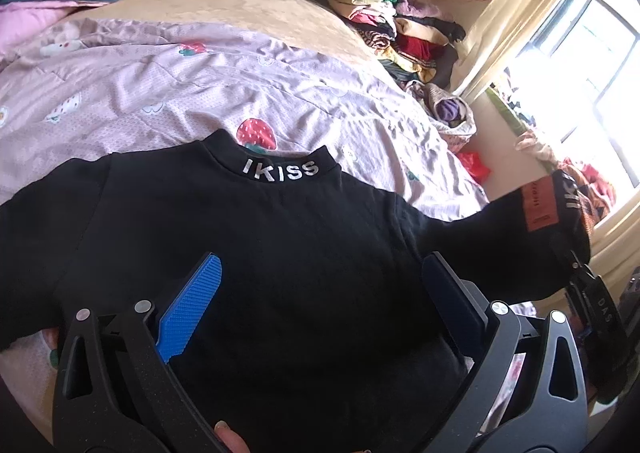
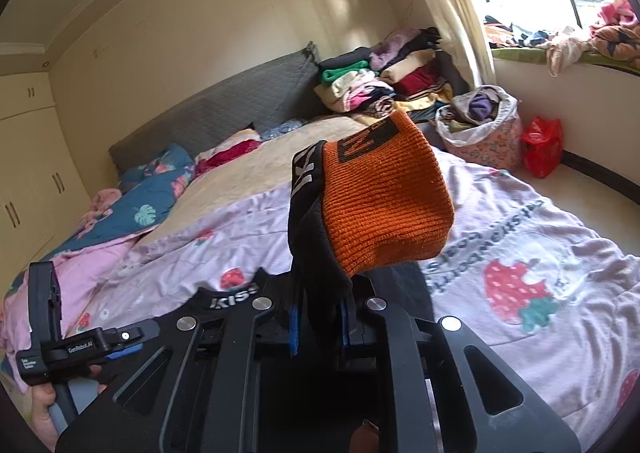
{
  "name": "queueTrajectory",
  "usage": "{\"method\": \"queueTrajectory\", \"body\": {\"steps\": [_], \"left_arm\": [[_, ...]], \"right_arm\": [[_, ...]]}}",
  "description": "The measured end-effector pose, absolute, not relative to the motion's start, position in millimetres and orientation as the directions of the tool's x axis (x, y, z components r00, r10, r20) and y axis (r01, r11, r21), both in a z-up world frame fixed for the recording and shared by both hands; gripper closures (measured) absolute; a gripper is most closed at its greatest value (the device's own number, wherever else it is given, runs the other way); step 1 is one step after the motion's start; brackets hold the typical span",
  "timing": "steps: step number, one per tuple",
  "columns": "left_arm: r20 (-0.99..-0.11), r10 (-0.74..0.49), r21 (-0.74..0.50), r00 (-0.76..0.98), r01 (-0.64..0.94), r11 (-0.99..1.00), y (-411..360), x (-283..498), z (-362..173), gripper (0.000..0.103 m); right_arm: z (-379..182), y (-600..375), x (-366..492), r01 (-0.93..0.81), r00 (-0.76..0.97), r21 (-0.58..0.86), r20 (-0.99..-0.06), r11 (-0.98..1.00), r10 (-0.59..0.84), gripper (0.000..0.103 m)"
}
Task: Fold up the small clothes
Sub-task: 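Carry the held sleeve across the shirt back toward the left tool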
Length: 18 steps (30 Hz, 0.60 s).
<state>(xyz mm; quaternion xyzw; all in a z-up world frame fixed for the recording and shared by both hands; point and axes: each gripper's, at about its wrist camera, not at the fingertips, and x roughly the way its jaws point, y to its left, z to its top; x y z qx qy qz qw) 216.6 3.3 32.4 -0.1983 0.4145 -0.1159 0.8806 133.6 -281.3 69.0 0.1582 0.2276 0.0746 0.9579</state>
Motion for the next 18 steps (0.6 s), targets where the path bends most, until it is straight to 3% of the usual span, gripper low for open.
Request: {"method": "queueTrajectory", "body": {"steps": [18], "left_arm": [[-0.634, -0.496, -0.597, 0.593, 0.031, 0.801, 64.2, 210.8, 21.0, 0.009]], "right_arm": [[48.9, -165.4, 146.3, -0.207, 0.806, 0.246, -0.506, 0.947, 0.308, 0.090]]}}
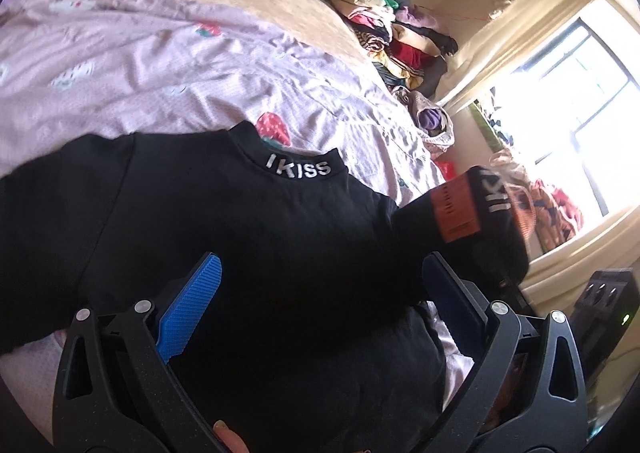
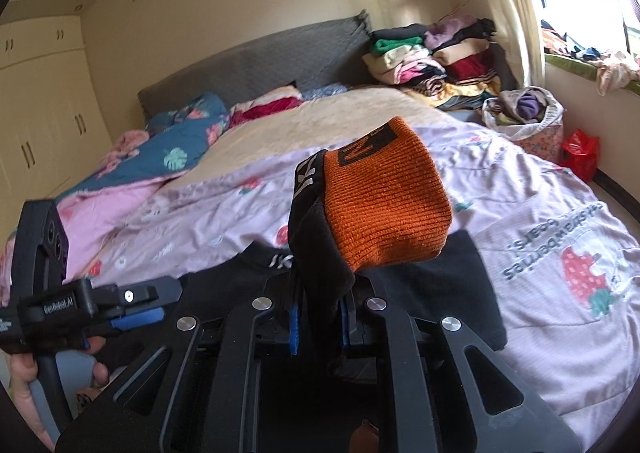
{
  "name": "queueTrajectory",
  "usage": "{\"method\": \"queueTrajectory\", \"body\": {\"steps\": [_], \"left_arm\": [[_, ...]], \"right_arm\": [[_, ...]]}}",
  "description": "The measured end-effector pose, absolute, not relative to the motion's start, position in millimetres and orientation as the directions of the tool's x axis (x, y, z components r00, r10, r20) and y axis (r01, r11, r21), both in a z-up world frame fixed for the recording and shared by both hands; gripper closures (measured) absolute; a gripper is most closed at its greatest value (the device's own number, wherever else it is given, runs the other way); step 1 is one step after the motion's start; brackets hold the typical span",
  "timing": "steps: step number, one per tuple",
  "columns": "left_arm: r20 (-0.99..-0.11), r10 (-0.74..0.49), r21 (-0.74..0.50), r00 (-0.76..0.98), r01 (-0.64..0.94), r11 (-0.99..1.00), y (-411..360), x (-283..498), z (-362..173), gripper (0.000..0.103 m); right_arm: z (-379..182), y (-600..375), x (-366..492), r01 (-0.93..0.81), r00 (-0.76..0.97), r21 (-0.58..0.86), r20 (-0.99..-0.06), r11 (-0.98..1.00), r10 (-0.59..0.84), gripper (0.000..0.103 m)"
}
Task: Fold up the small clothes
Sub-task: 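Carry the held sleeve across the shirt back toward the left tool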
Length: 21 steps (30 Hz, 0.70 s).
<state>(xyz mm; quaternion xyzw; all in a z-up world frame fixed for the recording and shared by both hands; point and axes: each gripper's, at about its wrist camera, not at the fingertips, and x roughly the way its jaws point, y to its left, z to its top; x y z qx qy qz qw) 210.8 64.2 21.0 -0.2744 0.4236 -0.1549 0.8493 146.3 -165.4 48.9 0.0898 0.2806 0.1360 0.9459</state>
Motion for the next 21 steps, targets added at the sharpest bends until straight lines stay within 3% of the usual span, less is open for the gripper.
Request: {"method": "queueTrajectory", "body": {"steps": [15, 17, 21], "left_arm": [[-0.633, -0.516, -0.644, 0.578, -0.023, 0.765, 92.4, 201.2, -8.8, 0.009], [-0.631, -0.519, -0.650, 0.577, -0.029, 0.759, 93.6, 201.1, -11.9, 0.009], [-0.636, -0.524, -0.660, 0.566, -0.047, 0.749, 93.9, 201.8, -19.6, 0.009]], "right_arm": [[-2.9, -110.0, 147.6, -0.278, 0.722, 0.212, -0.597, 0.937, 0.349, 0.085], [-8.8, -107.0, 147.6, -0.293, 0.708, 0.211, -0.608, 0.933, 0.360, 0.071], [-18.0, -106.0, 143.5, -0.316, 0.689, 0.231, -0.611, 0.920, 0.390, 0.055]]}}
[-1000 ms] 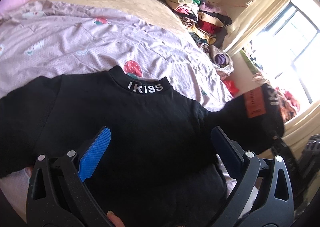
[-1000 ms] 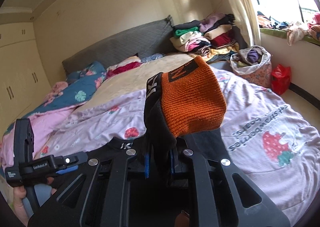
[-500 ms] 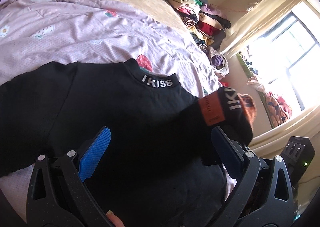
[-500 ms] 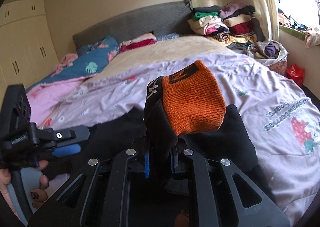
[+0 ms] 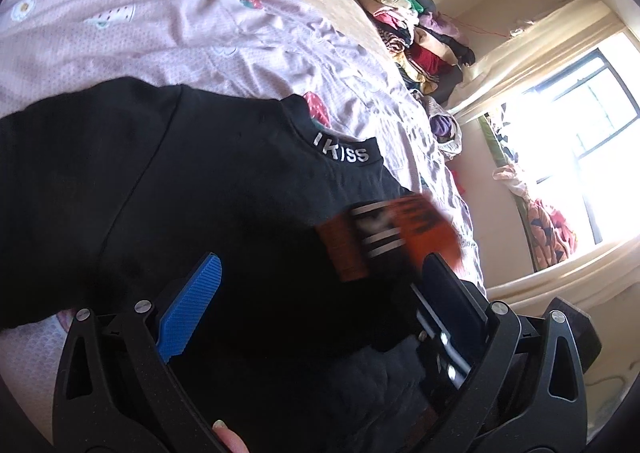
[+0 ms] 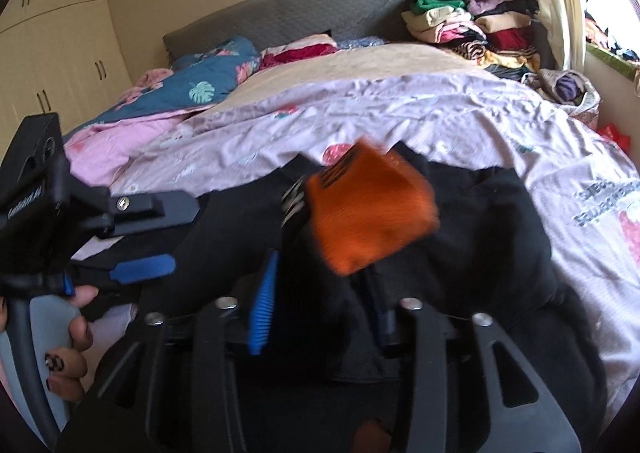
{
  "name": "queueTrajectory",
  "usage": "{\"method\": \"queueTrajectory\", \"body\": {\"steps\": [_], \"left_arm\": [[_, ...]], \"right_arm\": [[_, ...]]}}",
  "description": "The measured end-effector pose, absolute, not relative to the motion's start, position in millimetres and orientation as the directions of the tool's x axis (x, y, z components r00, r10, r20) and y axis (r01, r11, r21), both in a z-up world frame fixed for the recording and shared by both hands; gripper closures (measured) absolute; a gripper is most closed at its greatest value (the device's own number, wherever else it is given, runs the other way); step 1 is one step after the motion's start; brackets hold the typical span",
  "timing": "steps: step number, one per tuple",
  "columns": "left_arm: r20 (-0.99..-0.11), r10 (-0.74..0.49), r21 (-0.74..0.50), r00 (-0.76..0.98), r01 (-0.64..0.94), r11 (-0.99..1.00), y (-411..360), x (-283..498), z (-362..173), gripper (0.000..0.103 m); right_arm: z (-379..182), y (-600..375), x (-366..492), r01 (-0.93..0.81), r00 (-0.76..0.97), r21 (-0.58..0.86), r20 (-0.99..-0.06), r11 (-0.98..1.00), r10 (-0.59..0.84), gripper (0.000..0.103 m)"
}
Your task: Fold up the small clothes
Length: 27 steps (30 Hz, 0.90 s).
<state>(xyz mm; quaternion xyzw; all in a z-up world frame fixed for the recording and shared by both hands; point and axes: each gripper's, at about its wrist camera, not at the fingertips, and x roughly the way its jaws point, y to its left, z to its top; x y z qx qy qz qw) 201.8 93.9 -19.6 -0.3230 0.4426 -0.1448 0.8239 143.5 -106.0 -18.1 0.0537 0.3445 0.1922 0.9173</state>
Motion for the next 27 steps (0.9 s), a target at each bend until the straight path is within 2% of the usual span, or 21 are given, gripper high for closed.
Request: {"method": "queueTrajectory", "body": {"steps": [5, 10, 14, 20, 27], "left_arm": [[-0.638, -0.541, -0.679, 0.548, -0.071, 0.730, 93.9, 204.5, -32.6, 0.009], [-0.664, -0.535, -0.669, 0.522, -0.096, 0.737, 88.9, 207.1, -46.3, 0.009], [-0.633, -0.584, -0.720, 0.509, -0.109, 0.686, 91.8, 203.4, -51.1, 0.010], [-0.592, -0.572, -0.742, 0.567, -0.107, 0.662, 113.7, 189.8, -37.4, 0.010], [-0.647, -0.565, -0.712, 0.512, -0.142, 0.687, 100.6, 194.7, -54.8, 0.010]], "right_arm": [[-18.4, -125.1, 136.4, -0.338, 0.681, 0.313, -0.570, 0.888, 0.460, 0.035], [-18.5, -146.1, 135.6, -0.294, 0.697, 0.366, -0.550, 0.883, 0.460, 0.034], [-24.0, -162.4, 139.4, -0.222, 0.721, 0.376, -0.558, 0.900, 0.411, 0.034], [-29.0, -175.3, 139.5, -0.172, 0.733, 0.398, -0.559, 0.901, 0.387, 0.034], [-29.9, -176.9, 137.4, -0.143, 0.749, 0.364, -0.569, 0.920, 0.341, 0.034]]}}
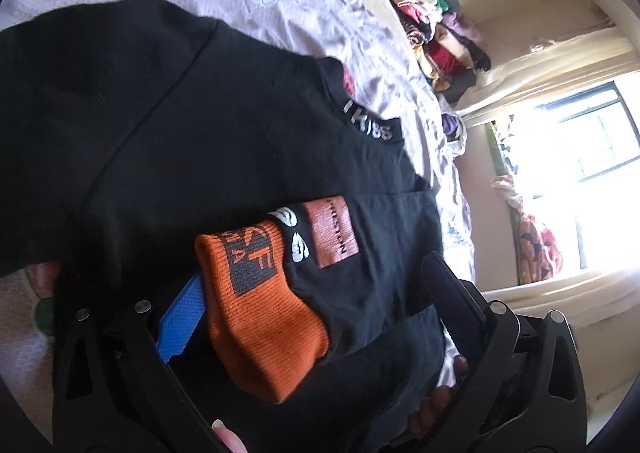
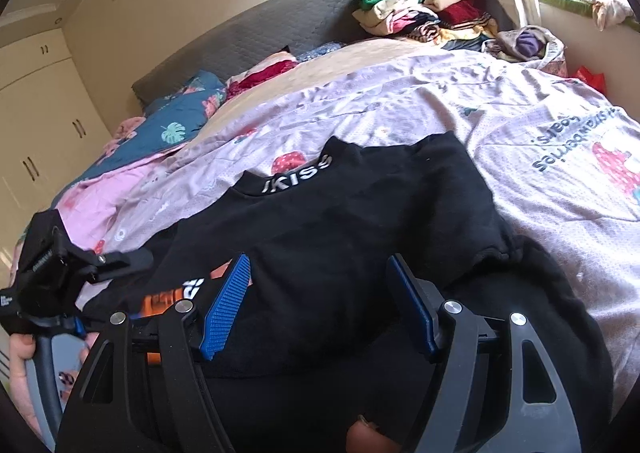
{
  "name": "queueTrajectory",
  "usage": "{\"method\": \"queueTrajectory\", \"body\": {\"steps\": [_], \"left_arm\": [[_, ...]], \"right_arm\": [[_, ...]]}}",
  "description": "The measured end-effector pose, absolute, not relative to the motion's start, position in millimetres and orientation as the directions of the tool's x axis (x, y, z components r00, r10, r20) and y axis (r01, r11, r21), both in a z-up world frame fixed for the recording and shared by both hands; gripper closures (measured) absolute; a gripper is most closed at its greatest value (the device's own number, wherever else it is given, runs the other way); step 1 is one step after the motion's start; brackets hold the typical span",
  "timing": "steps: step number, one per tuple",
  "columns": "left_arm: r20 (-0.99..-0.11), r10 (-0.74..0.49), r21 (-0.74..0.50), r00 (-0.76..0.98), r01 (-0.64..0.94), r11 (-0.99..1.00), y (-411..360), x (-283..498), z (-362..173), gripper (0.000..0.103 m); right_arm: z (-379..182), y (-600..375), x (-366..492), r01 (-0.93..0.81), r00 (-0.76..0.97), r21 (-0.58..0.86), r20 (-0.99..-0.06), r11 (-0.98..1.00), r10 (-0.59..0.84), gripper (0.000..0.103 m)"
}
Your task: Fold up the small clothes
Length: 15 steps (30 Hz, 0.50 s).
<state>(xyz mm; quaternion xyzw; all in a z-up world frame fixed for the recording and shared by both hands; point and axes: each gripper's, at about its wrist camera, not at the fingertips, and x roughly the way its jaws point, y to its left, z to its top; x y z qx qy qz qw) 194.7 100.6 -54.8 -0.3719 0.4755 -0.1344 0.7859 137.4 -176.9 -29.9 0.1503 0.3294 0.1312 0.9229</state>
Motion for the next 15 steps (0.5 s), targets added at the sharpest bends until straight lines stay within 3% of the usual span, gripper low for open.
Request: {"method": "queueTrajectory", "body": {"steps": [2, 4, 7, 9, 10, 15], "left_arm": [[-0.664, -0.546, -0.694, 0.511, -0.147, 0.705, 97.3, 196.4, -57.0, 0.013], [-0.673, -0.530, -0.682, 0.516, -0.155, 0.715, 97.2, 197.7, -58.9, 0.041], [-0.690, -0.512, -0.662, 0.512, -0.160, 0.732, 95.9, 200.7, -61.7, 0.074], [-0.702, -0.484, -0.634, 0.522, -0.149, 0.759, 93.3, 200.8, -59.3, 0.090], [-0.696, -0.486, -0.635, 0.530, -0.137, 0.760, 90.6, 201.5, -56.3, 0.094], [-0.645, -0.499, -0.635, 0.578, -0.042, 0.771, 87.8, 200.8, -23.1, 0.096]], "right_arm": [[-30.0, -180.4, 138.3, -0.127, 0.755, 0.365, -0.568, 0.922, 0.328, 0.034], [-30.8, -185.1, 139.2, -0.113, 0.758, 0.373, -0.567, 0.921, 0.323, 0.034], [-31.9, -187.0, 140.7, -0.109, 0.756, 0.384, -0.566, 0.917, 0.327, 0.034], [-32.3, -186.5, 140.3, -0.112, 0.757, 0.381, -0.566, 0.918, 0.327, 0.034], [-32.1, -185.8, 140.0, -0.116, 0.757, 0.377, -0.565, 0.919, 0.327, 0.034], [-29.7, -184.9, 137.9, -0.123, 0.766, 0.366, -0.555, 0.922, 0.323, 0.034]]}}
